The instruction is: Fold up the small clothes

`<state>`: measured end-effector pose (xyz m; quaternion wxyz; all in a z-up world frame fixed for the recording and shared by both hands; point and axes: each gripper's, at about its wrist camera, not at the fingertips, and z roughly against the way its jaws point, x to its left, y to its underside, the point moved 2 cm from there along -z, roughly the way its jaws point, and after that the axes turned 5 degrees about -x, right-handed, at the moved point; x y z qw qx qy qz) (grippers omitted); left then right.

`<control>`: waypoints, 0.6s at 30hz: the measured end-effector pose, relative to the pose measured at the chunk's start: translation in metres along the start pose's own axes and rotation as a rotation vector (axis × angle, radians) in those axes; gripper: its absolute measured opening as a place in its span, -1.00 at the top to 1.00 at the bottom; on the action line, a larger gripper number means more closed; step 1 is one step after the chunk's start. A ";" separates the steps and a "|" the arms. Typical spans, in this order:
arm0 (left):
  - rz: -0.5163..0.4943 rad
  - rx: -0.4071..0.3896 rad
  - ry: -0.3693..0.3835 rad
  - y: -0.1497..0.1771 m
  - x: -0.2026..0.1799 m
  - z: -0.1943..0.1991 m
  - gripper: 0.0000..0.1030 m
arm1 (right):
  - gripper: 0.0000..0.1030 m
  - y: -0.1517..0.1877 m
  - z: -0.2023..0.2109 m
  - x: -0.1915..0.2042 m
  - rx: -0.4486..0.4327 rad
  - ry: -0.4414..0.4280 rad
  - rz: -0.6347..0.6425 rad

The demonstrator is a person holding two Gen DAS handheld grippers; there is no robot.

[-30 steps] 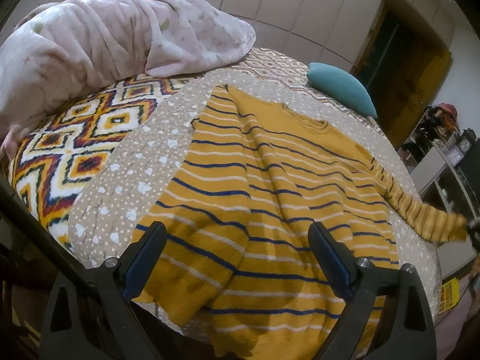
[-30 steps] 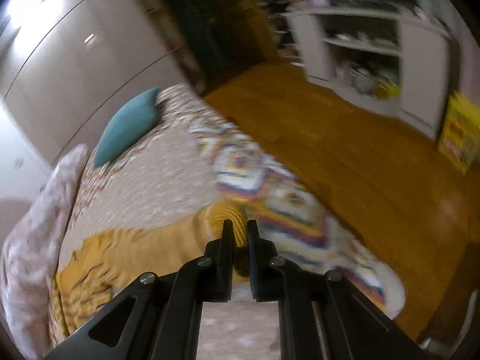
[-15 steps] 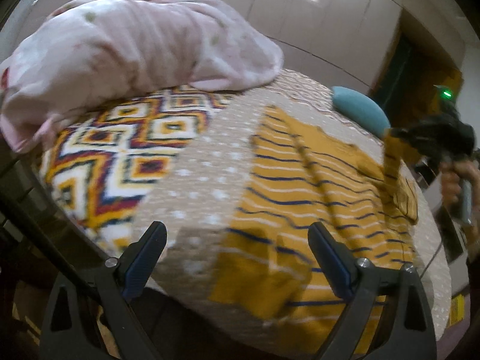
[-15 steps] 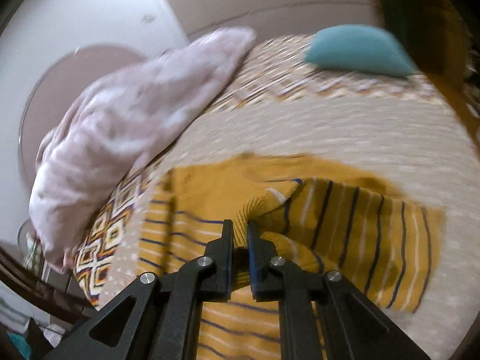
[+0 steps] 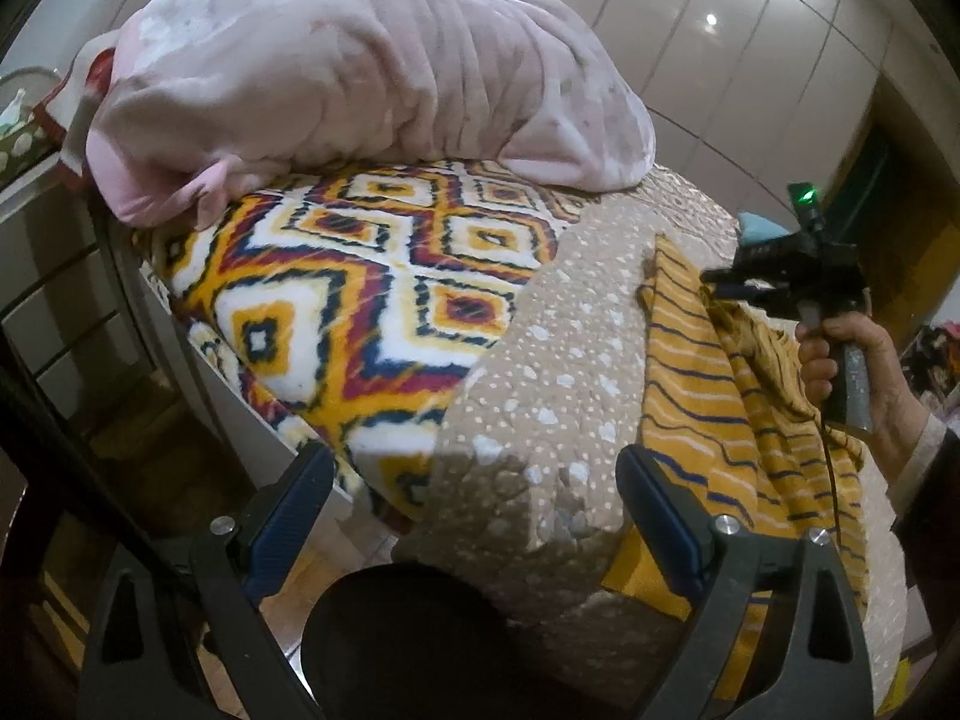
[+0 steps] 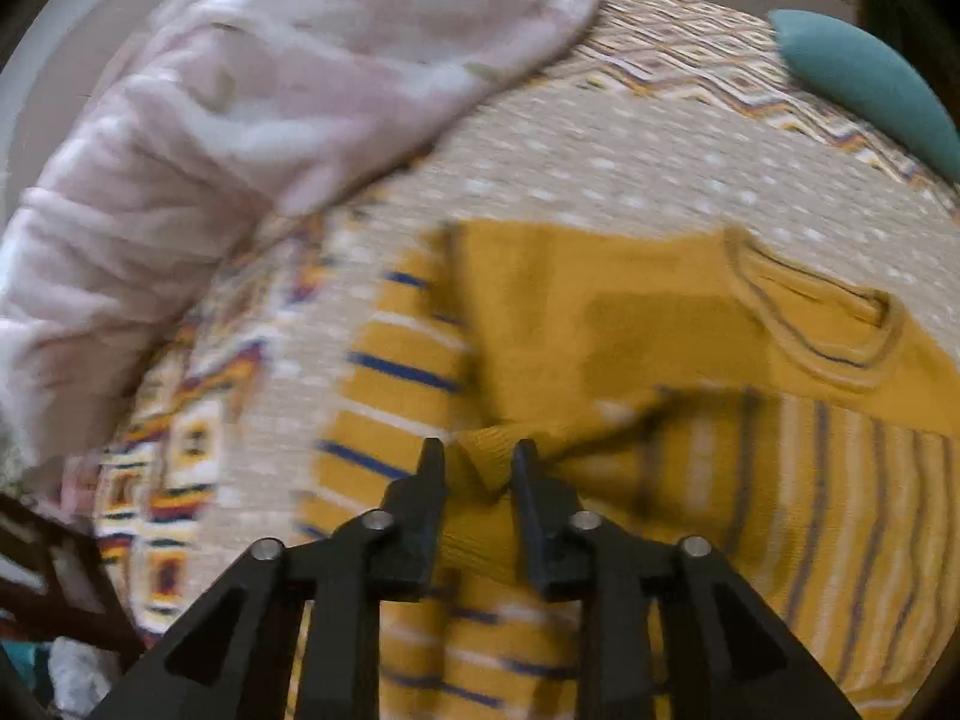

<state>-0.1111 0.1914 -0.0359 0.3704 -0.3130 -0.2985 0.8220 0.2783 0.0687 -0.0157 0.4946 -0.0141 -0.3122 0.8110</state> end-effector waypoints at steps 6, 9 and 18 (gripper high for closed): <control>0.031 -0.014 -0.010 -0.003 0.007 0.002 -0.83 | 0.14 0.026 0.047 0.047 -0.043 -0.116 0.116; 0.029 -0.015 -0.039 -0.002 0.014 0.002 -0.83 | 0.10 0.069 0.063 0.063 0.003 -0.149 0.217; 0.065 0.010 -0.069 0.005 0.028 0.000 -0.83 | -0.14 0.197 0.074 0.064 0.087 -0.099 0.295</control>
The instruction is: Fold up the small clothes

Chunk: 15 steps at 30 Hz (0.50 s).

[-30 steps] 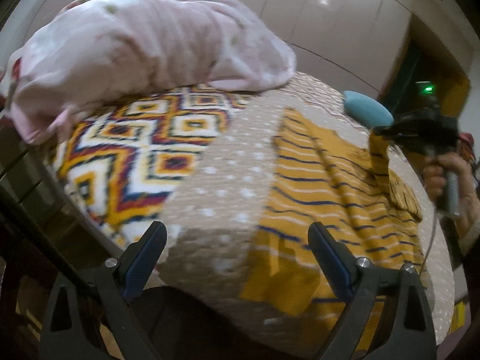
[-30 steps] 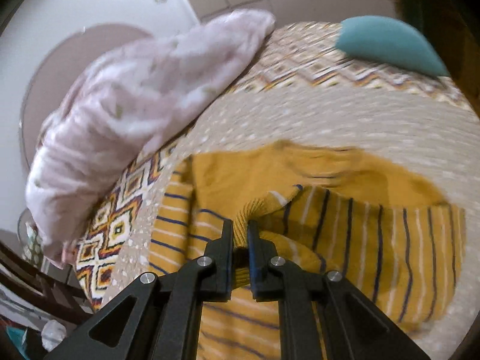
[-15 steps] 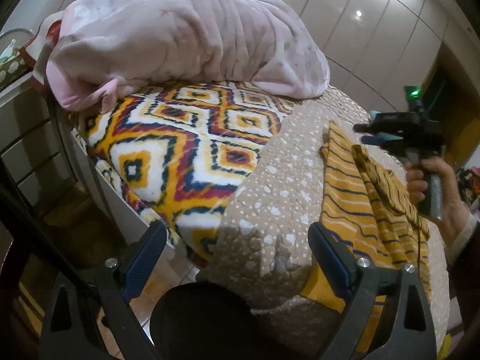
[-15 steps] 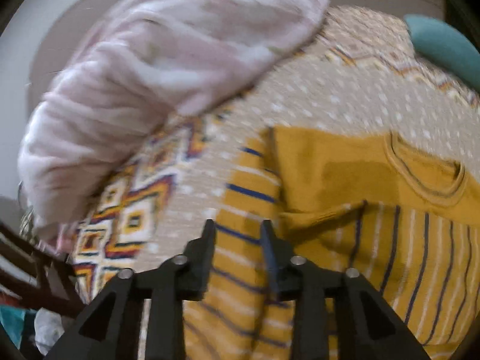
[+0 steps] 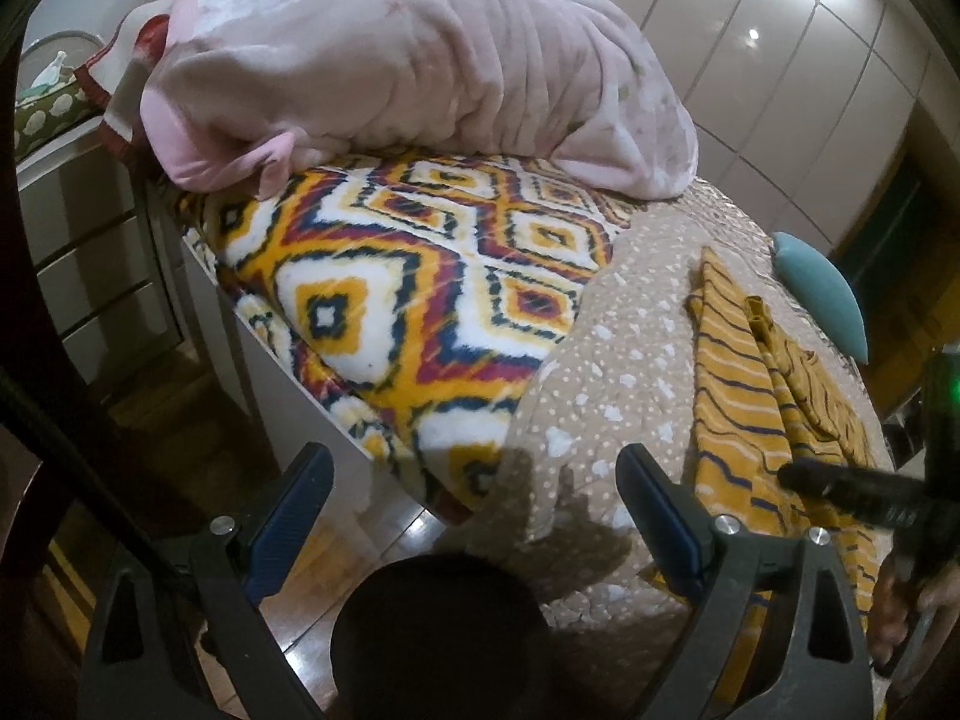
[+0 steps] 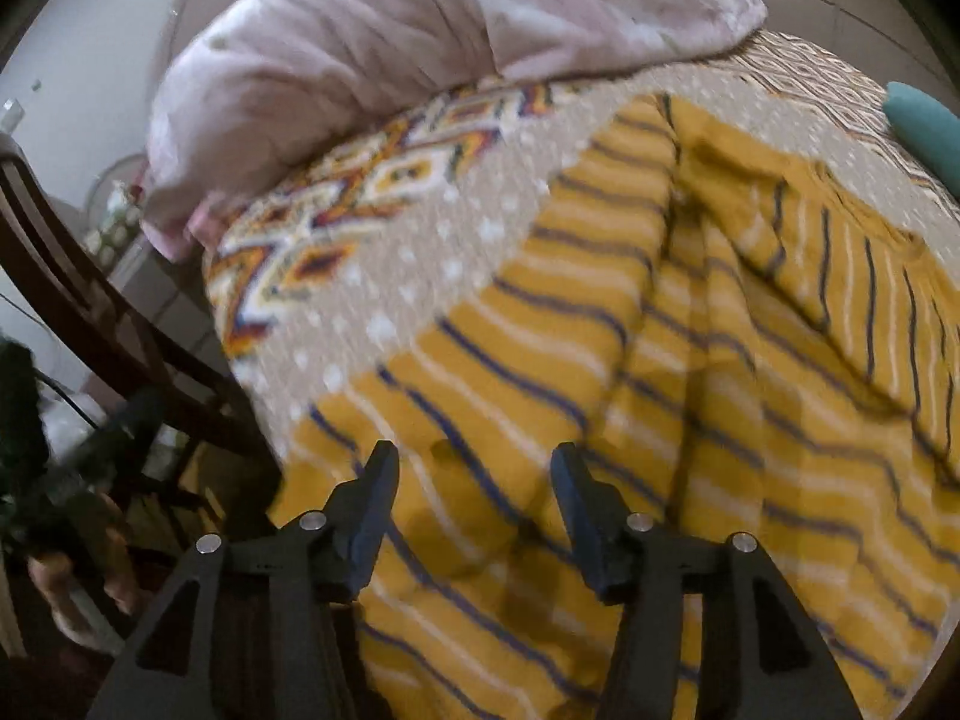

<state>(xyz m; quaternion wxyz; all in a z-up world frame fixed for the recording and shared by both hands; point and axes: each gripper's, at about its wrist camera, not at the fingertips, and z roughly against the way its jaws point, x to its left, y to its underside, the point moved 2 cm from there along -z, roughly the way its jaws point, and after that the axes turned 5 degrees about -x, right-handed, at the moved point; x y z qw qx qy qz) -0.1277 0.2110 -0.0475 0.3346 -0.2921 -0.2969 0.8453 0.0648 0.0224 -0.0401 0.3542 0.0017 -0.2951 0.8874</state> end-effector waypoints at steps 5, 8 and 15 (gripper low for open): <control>0.002 0.001 0.009 0.002 -0.002 0.000 -0.83 | 0.50 0.001 -0.025 0.006 0.009 0.035 0.008; 0.007 -0.017 0.003 0.000 0.001 0.003 -0.83 | 0.78 -0.021 -0.027 0.027 -0.026 0.009 0.048; 0.082 -0.068 -0.036 -0.005 0.031 0.015 -0.83 | 0.69 -0.077 -0.022 0.082 -0.147 -0.252 0.019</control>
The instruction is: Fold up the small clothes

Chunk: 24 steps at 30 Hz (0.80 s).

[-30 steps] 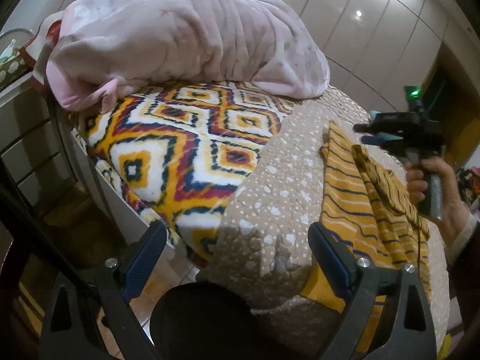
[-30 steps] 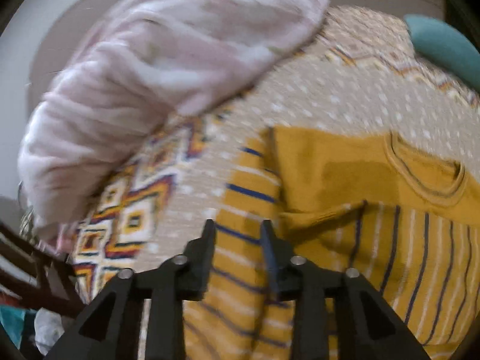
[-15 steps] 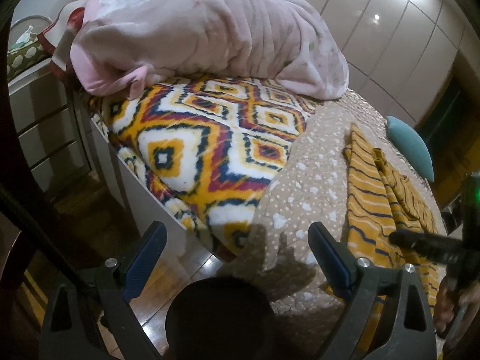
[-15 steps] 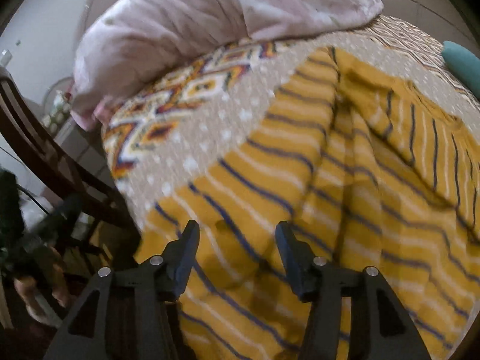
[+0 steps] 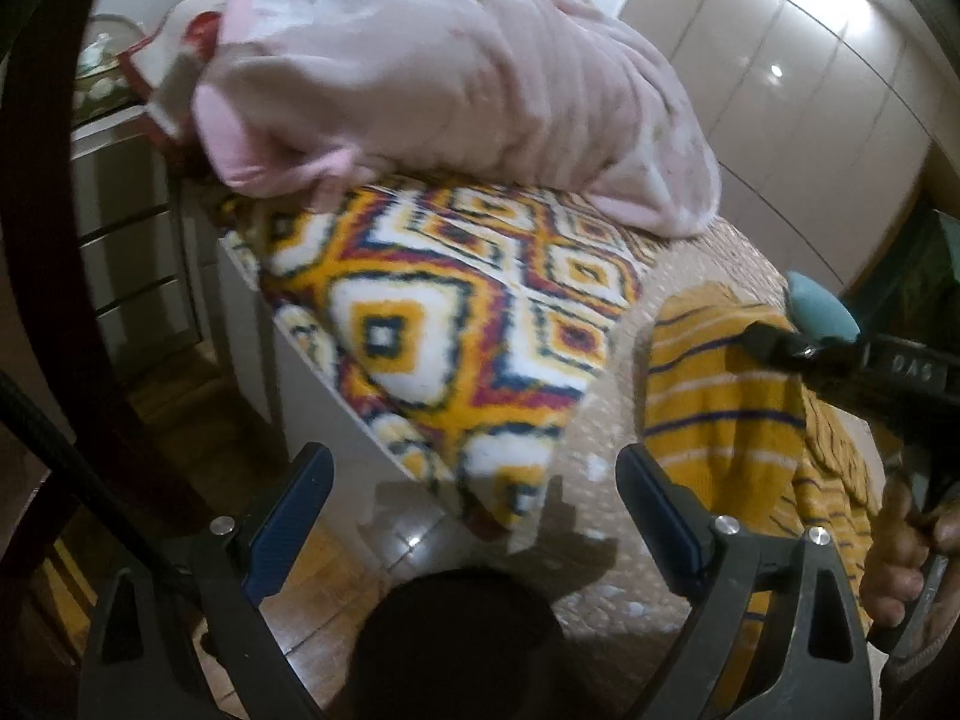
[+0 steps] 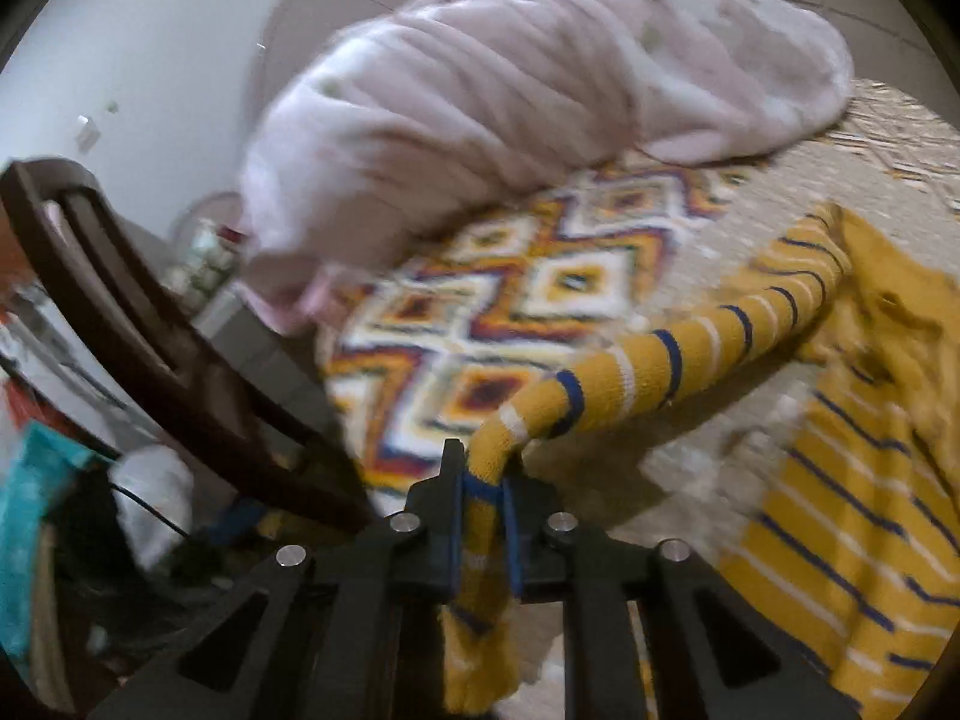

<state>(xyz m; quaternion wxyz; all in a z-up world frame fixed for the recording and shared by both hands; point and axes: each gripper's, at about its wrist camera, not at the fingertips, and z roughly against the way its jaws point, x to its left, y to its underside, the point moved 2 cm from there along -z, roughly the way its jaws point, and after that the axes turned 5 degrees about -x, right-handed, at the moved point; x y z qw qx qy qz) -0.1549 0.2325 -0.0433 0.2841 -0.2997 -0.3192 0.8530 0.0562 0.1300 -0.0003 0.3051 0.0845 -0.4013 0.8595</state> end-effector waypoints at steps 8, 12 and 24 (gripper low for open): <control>0.075 0.004 -0.073 0.003 0.049 -0.001 -0.83 | -0.06 0.027 -0.006 0.000 0.084 0.248 0.119; 0.100 0.020 -0.082 0.009 0.058 -0.004 -0.83 | -0.07 0.045 0.006 0.032 0.097 0.220 0.349; 0.106 0.027 -0.082 0.015 0.057 -0.009 -0.83 | 0.70 0.051 -0.057 0.042 0.186 0.256 0.365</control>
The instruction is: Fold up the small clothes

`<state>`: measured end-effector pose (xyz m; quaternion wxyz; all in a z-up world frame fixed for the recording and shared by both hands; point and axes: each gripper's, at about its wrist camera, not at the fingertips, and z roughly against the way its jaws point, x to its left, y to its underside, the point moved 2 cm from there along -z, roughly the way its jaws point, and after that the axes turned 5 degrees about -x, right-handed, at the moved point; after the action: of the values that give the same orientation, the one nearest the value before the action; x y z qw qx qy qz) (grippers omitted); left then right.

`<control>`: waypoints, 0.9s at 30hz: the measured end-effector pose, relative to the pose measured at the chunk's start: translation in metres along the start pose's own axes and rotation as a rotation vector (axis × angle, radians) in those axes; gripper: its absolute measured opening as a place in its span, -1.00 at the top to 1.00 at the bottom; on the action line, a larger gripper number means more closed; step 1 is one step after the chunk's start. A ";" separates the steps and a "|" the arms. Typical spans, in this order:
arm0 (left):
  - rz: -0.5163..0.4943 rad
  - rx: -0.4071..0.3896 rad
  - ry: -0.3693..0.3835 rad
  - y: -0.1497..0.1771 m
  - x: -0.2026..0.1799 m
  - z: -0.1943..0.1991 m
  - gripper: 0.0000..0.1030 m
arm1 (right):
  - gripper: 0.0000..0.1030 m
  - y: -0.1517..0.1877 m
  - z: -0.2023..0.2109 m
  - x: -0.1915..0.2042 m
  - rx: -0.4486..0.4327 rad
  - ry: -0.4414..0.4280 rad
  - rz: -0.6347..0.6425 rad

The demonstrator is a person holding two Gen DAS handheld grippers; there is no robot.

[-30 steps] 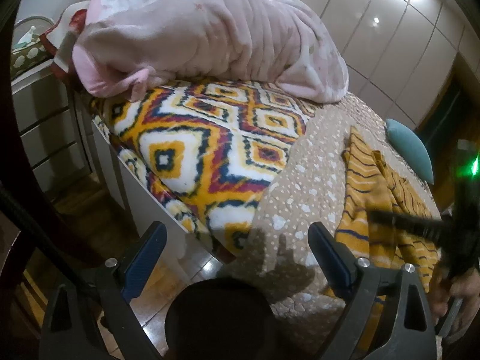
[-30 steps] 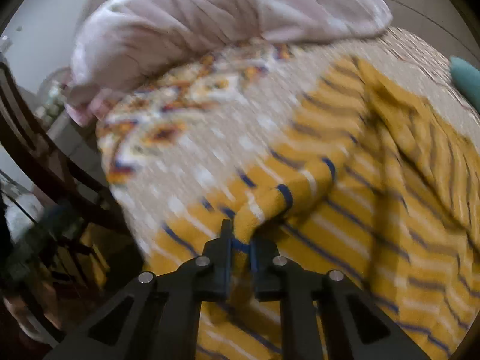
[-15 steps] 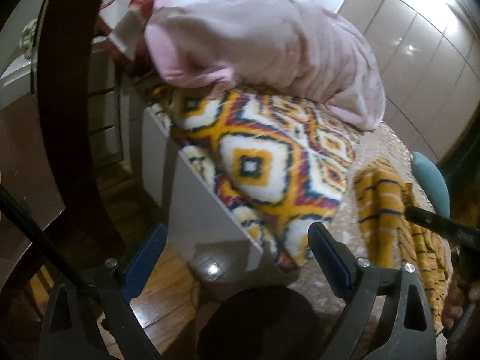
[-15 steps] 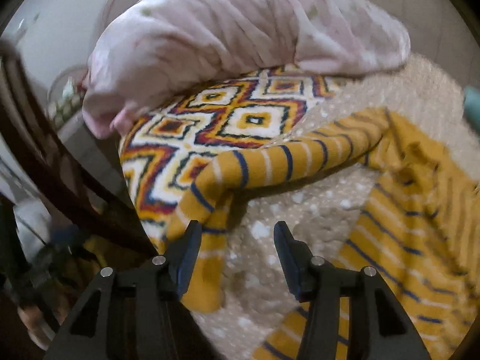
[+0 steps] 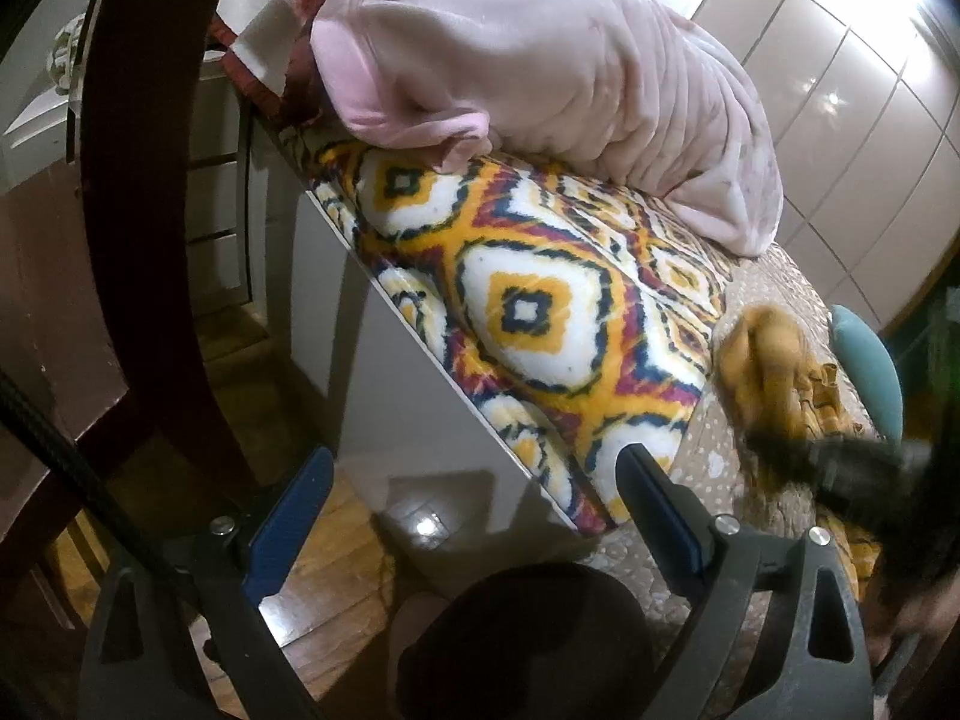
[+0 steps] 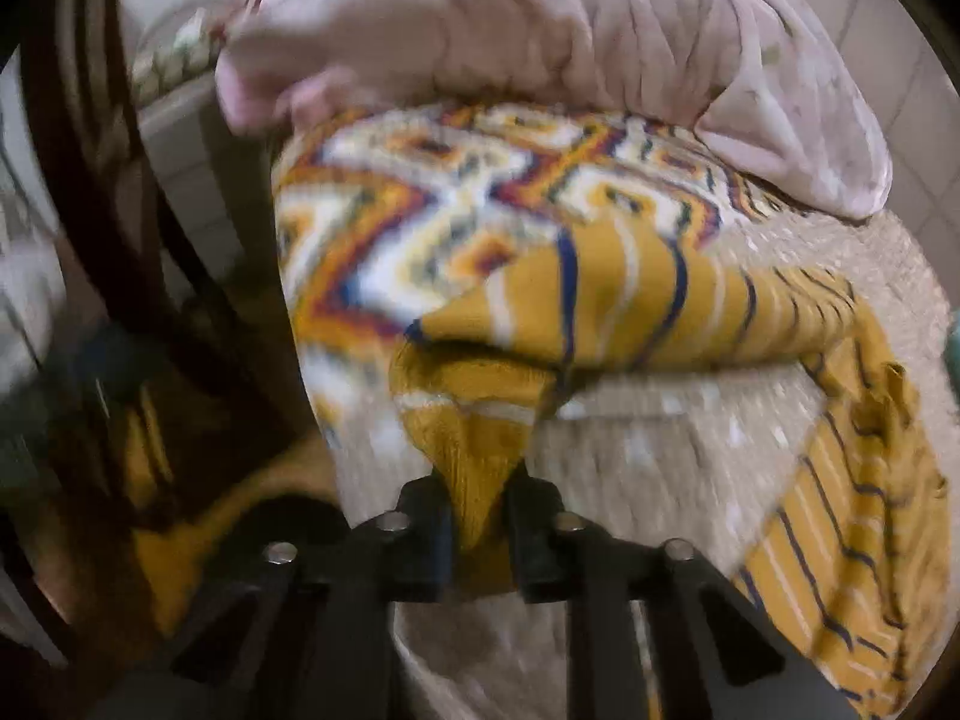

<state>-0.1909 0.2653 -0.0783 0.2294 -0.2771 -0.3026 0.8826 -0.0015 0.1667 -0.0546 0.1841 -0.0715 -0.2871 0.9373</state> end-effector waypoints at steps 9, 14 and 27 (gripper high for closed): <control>-0.022 0.003 0.035 -0.002 -0.010 0.005 -0.83 | 0.72 -0.126 0.111 -0.024 -0.348 -0.245 -0.232; -0.039 0.000 0.056 -0.004 -0.022 0.006 -0.83 | 0.71 -0.107 0.176 -0.140 -0.457 -0.188 -0.480; -0.206 0.036 0.147 0.003 -0.113 0.004 -0.83 | 0.62 0.221 0.216 -0.418 -0.161 0.551 -1.029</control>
<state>-0.1098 0.1968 -0.0380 0.3452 -0.3046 -0.2959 0.8370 0.2650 -0.2750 0.0104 0.6769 -0.1775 -0.2968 0.6498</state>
